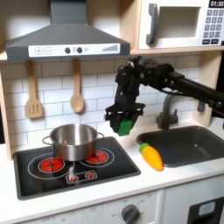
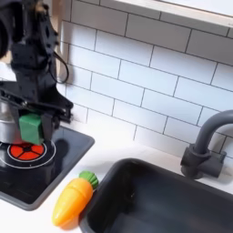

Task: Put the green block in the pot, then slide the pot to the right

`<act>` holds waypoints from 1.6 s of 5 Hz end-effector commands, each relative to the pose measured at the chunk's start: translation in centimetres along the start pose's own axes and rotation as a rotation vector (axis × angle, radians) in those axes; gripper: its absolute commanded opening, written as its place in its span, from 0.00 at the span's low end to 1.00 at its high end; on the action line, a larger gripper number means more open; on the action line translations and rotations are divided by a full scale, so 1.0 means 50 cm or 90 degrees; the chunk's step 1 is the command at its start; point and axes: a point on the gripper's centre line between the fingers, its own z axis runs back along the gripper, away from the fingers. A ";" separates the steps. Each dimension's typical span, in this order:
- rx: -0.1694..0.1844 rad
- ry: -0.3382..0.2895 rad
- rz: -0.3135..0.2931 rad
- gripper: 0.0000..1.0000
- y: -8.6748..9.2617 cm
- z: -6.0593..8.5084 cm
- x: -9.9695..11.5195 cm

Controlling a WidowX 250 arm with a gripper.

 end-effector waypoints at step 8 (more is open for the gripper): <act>0.040 -0.074 0.040 0.00 0.165 -0.069 0.147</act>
